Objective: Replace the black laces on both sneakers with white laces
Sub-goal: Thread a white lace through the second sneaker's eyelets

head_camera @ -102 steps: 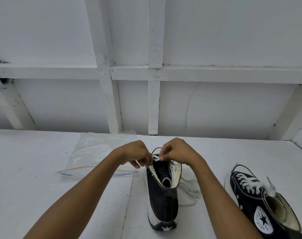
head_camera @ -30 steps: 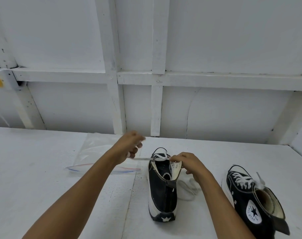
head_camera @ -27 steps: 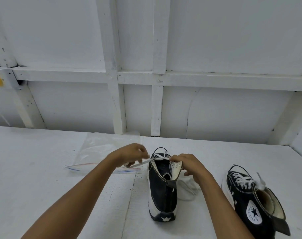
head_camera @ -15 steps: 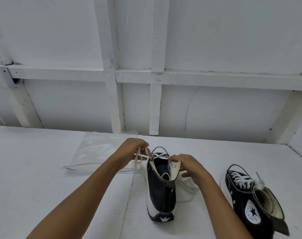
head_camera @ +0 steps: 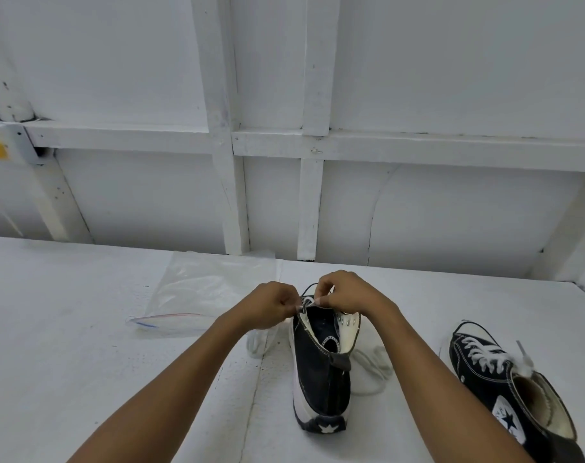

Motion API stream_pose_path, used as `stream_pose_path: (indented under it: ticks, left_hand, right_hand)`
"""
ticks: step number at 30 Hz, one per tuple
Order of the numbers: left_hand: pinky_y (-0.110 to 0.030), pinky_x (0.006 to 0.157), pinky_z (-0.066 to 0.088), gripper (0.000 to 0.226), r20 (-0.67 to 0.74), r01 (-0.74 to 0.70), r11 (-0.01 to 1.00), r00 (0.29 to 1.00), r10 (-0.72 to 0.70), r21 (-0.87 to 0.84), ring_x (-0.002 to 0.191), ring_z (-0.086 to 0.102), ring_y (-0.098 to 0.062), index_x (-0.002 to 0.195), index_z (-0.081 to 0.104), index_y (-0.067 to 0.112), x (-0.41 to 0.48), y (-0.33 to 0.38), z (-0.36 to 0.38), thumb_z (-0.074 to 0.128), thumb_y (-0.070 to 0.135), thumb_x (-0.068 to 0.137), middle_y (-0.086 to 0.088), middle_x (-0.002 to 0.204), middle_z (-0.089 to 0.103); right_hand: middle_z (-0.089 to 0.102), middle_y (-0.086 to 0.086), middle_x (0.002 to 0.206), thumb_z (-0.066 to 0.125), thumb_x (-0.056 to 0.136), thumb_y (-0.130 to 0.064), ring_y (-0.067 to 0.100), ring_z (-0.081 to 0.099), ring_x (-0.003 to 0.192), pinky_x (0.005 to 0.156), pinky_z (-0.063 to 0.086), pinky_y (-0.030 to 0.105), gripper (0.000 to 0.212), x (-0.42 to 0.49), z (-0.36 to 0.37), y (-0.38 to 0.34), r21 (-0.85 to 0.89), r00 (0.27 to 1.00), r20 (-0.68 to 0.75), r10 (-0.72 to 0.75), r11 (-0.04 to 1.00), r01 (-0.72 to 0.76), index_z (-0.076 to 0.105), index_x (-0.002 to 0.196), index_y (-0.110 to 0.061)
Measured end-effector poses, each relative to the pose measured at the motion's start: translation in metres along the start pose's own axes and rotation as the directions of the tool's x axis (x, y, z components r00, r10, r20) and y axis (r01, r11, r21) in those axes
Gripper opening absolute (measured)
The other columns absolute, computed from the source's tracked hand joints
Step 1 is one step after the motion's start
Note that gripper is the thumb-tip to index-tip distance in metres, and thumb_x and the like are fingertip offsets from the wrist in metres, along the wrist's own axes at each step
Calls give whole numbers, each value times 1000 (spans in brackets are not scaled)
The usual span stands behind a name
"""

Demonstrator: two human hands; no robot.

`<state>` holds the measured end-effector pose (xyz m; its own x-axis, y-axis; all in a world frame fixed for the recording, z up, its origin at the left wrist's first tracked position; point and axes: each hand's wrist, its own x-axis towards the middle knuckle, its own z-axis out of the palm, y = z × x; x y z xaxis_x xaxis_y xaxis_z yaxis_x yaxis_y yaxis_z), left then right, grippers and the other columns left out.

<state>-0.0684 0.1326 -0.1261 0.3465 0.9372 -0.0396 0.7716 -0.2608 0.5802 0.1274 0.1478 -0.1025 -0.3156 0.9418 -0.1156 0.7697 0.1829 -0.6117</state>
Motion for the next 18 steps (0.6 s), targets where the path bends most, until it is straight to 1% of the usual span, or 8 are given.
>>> stream_pose_path:
  ticks: [2, 4, 6, 9, 11, 13, 16, 18]
  left_hand:
    - [-34, 83, 52, 11, -9, 34, 998, 999, -34, -49, 91, 65, -19, 97, 70, 16, 2, -3, 2, 62, 23, 96, -2, 96, 73]
    - [-29, 72, 53, 11, 49, 115, 965, 993, -107, -234, 77, 64, -18, 91, 69, 12, 3, -2, 2, 59, 13, 95, -5, 83, 70]
    - [-26, 58, 49, 15, 143, 223, 886, 973, -180, -406, 59, 54, -16, 83, 66, 9, 3, 0, 0, 56, 8, 94, -3, 65, 59]
    - [-24, 48, 32, 18, 228, 360, 797, 932, -282, -484, 49, 35, -14, 75, 62, 8, 4, 3, -1, 53, 9, 90, -1, 57, 46]
    - [-22, 47, 25, 19, 251, 429, 766, 903, -349, -478, 47, 31, -14, 70, 60, 9, 5, 4, -1, 52, 10, 87, -3, 57, 46]
    - [-21, 47, 25, 21, 262, 461, 772, 887, -381, -438, 45, 31, -14, 65, 56, 10, 6, 5, 1, 51, 12, 86, -3, 57, 48]
    - [-23, 52, 36, 22, 258, 449, 829, 889, -377, -334, 50, 47, -16, 65, 59, 11, 8, 7, -1, 53, 16, 86, -4, 61, 57]
    - [-27, 65, 47, 23, 254, 421, 875, 897, -362, -240, 60, 62, -17, 69, 66, 12, 8, 6, -6, 55, 20, 87, -3, 68, 68]
  right_hand:
    - [70, -1, 94, 67, 87, -15, 13, 58, 72, 62, 46, 22, 9, 1, -2, 0, 16, 1000, 24, -6, 1000, 6, 67, 81, -21]
    - [68, -2, 88, 67, 87, -15, 13, 57, 71, 64, 47, 25, 10, 2, -2, 2, 41, 998, 55, -12, 999, 10, 67, 79, -21]
    - [67, -3, 82, 68, 87, -16, 14, 56, 73, 66, 47, 27, 11, 4, -1, 2, 58, 996, 90, -12, 998, 7, 69, 78, -22]
    - [65, -4, 75, 70, 86, -19, 15, 54, 72, 67, 45, 31, 15, 7, 2, 0, 91, 995, 103, 7, 996, -16, 70, 72, -21]
    - [63, -2, 73, 70, 86, -23, 16, 51, 70, 63, 42, 29, 17, 9, 5, -2, 116, 996, 79, 46, 992, -55, 68, 70, -17]
    - [63, 1, 78, 69, 86, -23, 18, 53, 71, 62, 42, 29, 15, 11, 7, -2, 99, 996, 54, 68, 992, -73, 66, 75, -13]
    - [69, 5, 91, 66, 86, -14, 24, 62, 82, 70, 50, 33, 5, 9, 7, 0, 103, 996, 28, 80, 991, -83, 65, 87, -9]
    - [67, 4, 91, 66, 86, -11, 19, 59, 78, 68, 46, 29, 7, 6, 7, 3, 162, 995, 3, 96, 982, -95, 63, 92, -10]
